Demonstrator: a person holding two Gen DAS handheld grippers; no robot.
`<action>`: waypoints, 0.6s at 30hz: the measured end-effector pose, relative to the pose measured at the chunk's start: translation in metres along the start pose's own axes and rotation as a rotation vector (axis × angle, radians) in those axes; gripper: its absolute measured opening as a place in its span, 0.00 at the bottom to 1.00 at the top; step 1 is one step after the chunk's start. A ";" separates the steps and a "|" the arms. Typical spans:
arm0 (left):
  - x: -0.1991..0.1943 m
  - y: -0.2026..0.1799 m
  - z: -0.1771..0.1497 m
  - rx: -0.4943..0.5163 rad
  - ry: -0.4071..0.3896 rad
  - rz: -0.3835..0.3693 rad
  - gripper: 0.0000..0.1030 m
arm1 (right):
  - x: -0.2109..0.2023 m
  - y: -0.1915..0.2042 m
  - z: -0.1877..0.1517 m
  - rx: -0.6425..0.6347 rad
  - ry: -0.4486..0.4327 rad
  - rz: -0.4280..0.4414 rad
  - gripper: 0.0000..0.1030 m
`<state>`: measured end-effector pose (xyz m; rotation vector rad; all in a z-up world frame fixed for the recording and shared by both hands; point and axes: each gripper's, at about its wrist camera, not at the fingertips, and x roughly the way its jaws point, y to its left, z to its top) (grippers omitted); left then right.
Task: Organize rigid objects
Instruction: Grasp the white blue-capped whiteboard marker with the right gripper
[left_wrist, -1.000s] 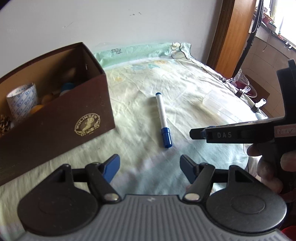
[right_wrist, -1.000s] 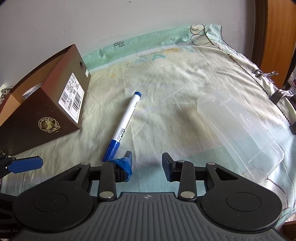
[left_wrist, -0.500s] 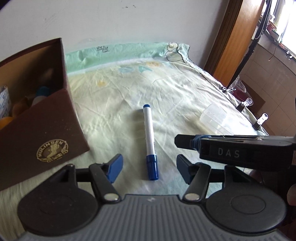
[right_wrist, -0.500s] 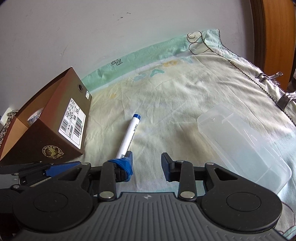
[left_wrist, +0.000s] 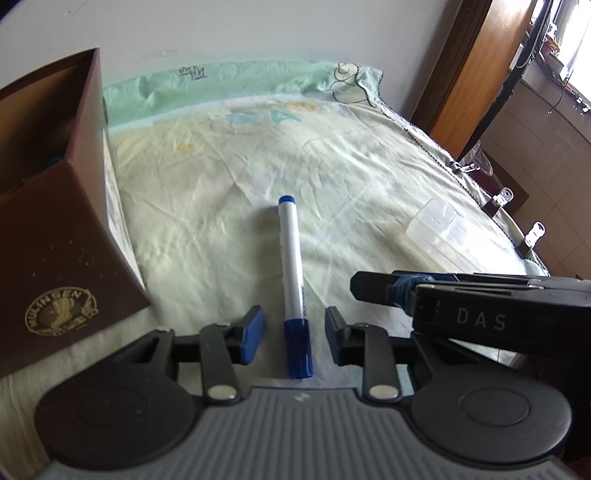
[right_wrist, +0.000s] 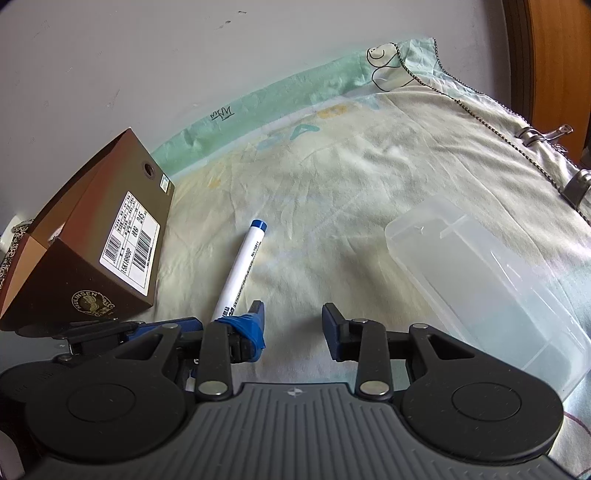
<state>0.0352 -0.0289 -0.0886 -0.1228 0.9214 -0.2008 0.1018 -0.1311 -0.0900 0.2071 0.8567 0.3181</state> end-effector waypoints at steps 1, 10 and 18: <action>0.000 0.000 0.000 0.002 -0.001 0.003 0.28 | 0.000 0.000 0.000 0.001 -0.003 0.003 0.17; 0.001 0.005 0.005 -0.013 0.021 0.032 0.10 | -0.001 -0.004 -0.004 0.012 -0.037 0.023 0.17; 0.000 0.008 0.004 -0.028 0.020 0.027 0.07 | 0.001 0.003 -0.006 -0.025 -0.053 -0.004 0.17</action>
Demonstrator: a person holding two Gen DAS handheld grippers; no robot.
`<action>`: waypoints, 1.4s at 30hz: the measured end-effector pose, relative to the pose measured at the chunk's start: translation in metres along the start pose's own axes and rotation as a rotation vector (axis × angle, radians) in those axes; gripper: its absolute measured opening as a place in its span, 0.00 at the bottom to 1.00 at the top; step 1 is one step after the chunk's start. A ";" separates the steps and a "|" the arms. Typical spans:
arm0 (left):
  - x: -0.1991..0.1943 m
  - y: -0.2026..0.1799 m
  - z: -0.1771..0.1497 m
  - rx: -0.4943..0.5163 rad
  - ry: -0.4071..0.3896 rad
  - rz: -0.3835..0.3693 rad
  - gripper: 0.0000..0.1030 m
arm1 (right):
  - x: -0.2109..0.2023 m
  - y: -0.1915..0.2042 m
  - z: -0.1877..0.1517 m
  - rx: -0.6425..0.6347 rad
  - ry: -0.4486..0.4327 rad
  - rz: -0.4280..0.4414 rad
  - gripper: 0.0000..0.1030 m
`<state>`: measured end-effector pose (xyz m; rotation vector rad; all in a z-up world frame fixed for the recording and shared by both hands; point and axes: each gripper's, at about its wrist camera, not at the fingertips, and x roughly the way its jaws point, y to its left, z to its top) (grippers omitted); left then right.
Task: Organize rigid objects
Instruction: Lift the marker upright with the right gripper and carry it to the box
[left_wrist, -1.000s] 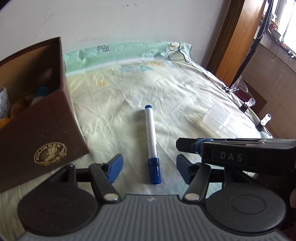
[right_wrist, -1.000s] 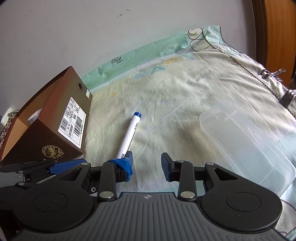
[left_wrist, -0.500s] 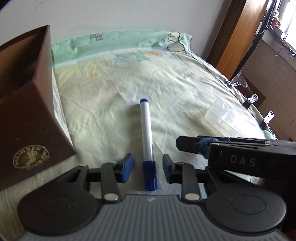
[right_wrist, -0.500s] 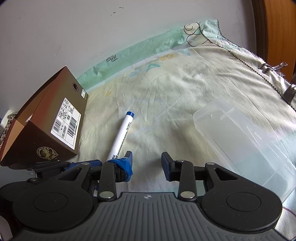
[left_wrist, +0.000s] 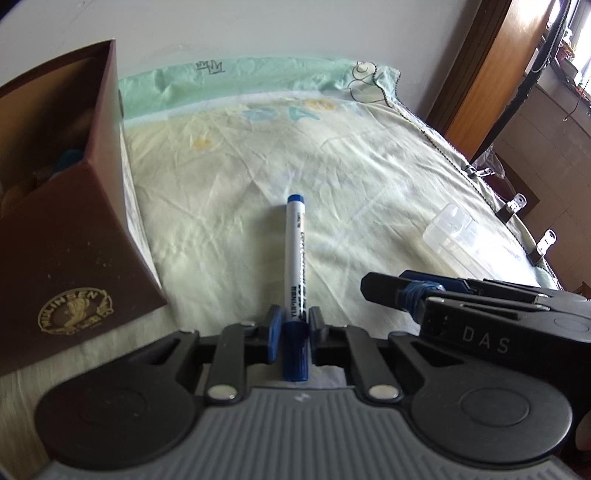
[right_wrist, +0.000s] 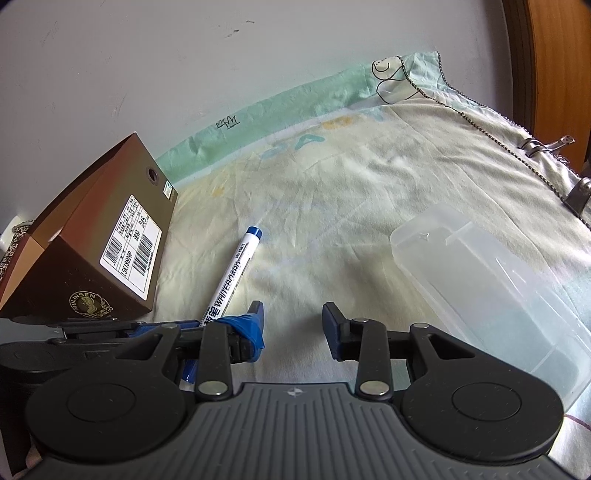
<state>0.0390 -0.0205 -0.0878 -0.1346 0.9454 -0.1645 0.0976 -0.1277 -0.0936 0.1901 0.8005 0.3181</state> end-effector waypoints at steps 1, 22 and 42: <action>0.000 0.000 0.000 -0.002 0.000 0.000 0.07 | 0.000 0.000 0.000 0.002 0.000 -0.001 0.18; -0.012 0.011 -0.015 -0.028 -0.001 -0.050 0.07 | 0.022 0.015 0.013 0.116 0.076 0.130 0.18; -0.024 0.023 -0.034 -0.064 0.002 -0.136 0.08 | 0.027 0.043 0.001 0.009 0.101 0.186 0.08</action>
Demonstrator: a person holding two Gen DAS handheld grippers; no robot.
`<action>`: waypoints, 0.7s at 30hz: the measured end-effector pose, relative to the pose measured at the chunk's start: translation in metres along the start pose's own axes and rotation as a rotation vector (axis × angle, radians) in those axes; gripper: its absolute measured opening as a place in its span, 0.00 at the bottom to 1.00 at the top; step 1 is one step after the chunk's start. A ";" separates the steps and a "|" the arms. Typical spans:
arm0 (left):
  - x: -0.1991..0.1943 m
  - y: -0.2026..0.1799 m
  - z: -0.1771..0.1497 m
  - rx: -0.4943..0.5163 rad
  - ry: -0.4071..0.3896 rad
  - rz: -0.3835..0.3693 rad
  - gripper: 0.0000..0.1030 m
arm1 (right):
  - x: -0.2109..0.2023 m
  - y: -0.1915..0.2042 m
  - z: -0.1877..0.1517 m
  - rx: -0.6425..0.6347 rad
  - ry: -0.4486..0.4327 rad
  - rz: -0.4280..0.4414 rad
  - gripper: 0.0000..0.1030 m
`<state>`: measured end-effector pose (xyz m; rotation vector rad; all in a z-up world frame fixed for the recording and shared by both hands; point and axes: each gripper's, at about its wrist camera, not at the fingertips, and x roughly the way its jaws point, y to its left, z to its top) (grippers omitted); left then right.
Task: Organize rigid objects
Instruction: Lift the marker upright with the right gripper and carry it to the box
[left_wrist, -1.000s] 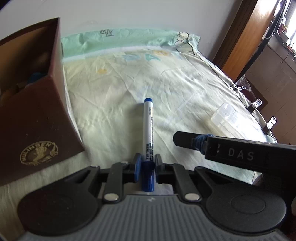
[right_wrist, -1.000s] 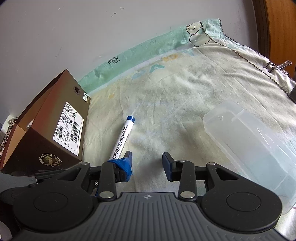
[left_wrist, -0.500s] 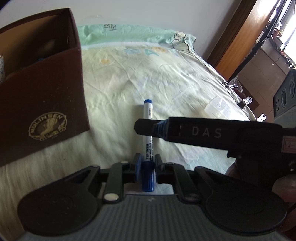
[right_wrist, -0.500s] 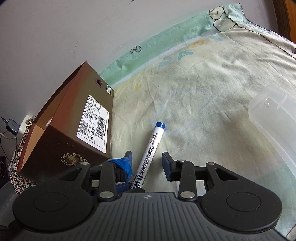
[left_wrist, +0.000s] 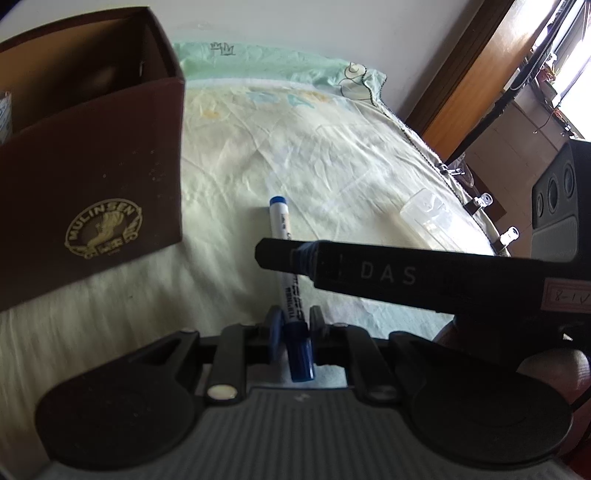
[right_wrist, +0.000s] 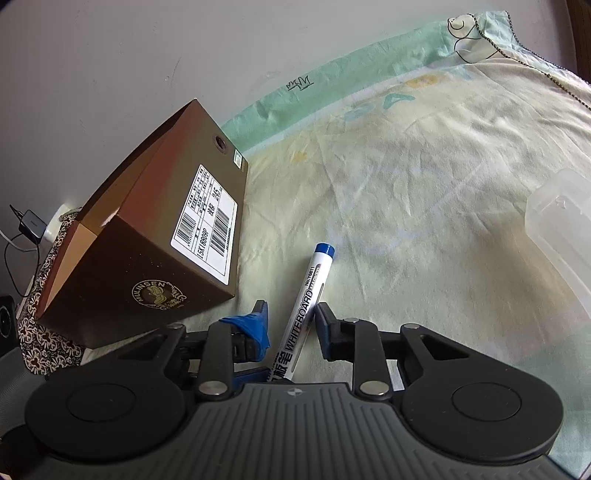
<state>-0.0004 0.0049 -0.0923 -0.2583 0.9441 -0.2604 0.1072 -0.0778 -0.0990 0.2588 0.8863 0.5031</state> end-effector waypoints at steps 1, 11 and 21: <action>0.000 0.000 0.000 0.002 -0.001 0.002 0.08 | 0.000 0.002 -0.001 -0.013 -0.003 -0.011 0.08; -0.003 -0.001 -0.006 0.037 -0.003 0.011 0.08 | 0.002 0.021 -0.007 -0.131 -0.016 -0.085 0.13; -0.006 -0.003 -0.011 0.064 -0.015 0.021 0.08 | 0.000 0.017 -0.011 -0.101 -0.045 -0.079 0.05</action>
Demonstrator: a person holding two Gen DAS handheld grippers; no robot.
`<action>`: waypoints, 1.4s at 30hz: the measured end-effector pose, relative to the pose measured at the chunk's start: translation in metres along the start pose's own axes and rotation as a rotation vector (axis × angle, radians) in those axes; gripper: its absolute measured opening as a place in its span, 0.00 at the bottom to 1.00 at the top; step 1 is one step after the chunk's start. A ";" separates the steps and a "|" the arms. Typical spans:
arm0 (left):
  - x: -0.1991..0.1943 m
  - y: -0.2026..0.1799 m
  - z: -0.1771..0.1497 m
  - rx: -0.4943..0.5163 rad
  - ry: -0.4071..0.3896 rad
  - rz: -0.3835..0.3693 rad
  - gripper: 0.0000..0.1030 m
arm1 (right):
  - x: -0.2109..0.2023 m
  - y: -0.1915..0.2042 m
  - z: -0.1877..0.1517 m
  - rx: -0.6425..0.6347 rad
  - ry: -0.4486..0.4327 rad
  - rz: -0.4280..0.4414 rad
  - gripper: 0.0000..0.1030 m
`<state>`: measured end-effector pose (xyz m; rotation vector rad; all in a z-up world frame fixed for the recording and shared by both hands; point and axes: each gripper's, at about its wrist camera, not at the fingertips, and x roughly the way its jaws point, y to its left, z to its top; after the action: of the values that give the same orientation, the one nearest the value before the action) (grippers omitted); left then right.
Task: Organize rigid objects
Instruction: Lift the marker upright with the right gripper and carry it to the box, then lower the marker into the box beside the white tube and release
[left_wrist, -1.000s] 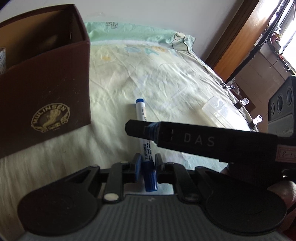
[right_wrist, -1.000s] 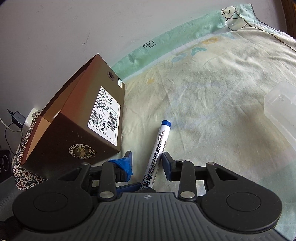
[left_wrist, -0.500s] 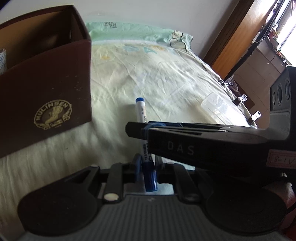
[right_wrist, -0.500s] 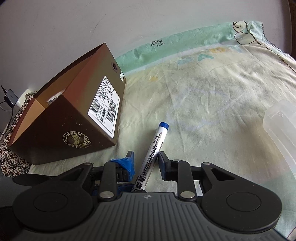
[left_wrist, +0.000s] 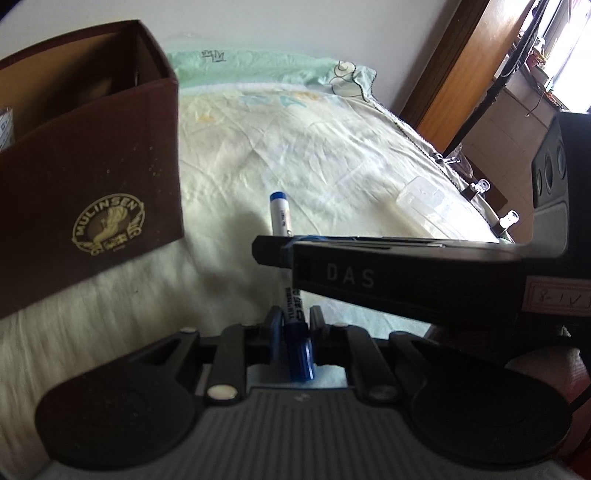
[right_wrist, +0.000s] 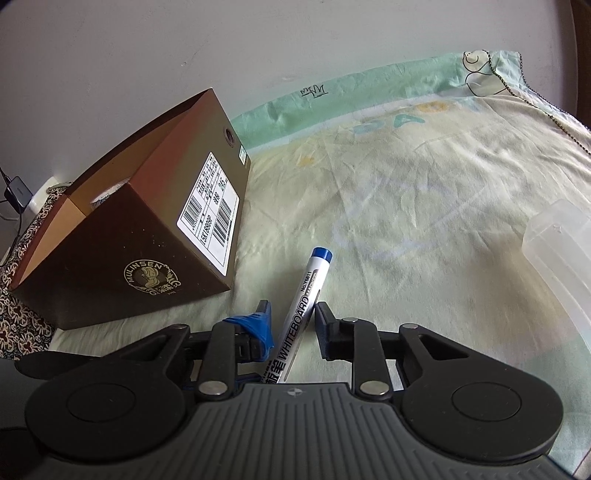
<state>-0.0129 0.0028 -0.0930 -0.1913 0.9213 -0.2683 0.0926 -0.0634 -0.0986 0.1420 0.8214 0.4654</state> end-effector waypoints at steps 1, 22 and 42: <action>-0.001 -0.001 0.000 0.003 0.000 0.000 0.08 | 0.000 -0.001 0.000 0.015 0.003 0.004 0.04; -0.058 -0.016 -0.003 0.114 -0.134 -0.014 0.08 | -0.046 0.018 0.013 0.019 -0.048 0.055 0.01; -0.118 0.051 0.051 -0.034 -0.363 0.054 0.08 | -0.031 0.121 0.092 -0.245 -0.138 0.231 0.00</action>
<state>-0.0322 0.0899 0.0121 -0.2368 0.5706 -0.1603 0.1008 0.0352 0.0208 0.0416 0.6094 0.7615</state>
